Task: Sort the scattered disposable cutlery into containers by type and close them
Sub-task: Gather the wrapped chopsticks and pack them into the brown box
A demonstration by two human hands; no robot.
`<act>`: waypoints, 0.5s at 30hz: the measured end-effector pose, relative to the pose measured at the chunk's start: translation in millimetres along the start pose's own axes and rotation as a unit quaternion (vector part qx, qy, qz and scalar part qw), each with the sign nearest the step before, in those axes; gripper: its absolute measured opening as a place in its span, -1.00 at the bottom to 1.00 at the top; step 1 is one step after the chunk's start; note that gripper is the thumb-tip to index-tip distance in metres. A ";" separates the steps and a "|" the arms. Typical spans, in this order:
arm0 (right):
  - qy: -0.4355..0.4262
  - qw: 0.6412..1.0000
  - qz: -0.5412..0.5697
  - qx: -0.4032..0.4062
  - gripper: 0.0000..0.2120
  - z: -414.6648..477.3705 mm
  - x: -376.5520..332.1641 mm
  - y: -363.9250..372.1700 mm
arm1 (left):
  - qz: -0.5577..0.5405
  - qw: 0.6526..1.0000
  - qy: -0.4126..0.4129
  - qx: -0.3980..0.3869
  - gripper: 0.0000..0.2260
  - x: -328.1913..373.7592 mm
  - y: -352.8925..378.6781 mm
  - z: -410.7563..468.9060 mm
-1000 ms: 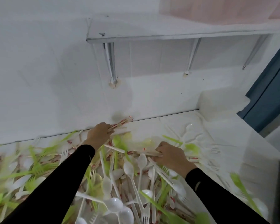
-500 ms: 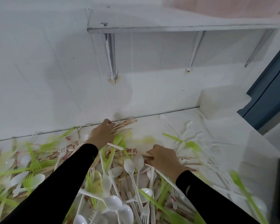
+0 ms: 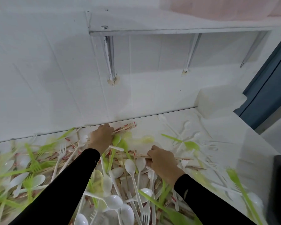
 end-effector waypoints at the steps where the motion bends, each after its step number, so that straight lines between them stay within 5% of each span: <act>1: 0.000 1.000 -0.001 0.004 -0.74 -0.9 0.2 -1.3 | 0.007 1.000 0.003 -0.001 -0.84 -1.0 0.9 -1.2; 8: 0.020 0.996 0.066 0.048 -0.79 -7.3 17.7 -32.3 | -0.013 1.000 -0.016 0.003 -0.66 3.2 -17.9 -24.2; 15: 0.040 0.946 0.282 0.154 -0.86 -18.3 42.9 -80.9 | -0.205 0.948 0.107 0.217 -0.81 16.4 -55.7 -36.0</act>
Point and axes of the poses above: each hand's wrist, its own z-axis towards the middle knuckle, its own y-axis out of the palm, x = y × z, the point moved 1 cm from there along z, towards the middle knuckle, and after that the axes turned 1 degree about y, right-handed, at the moved point
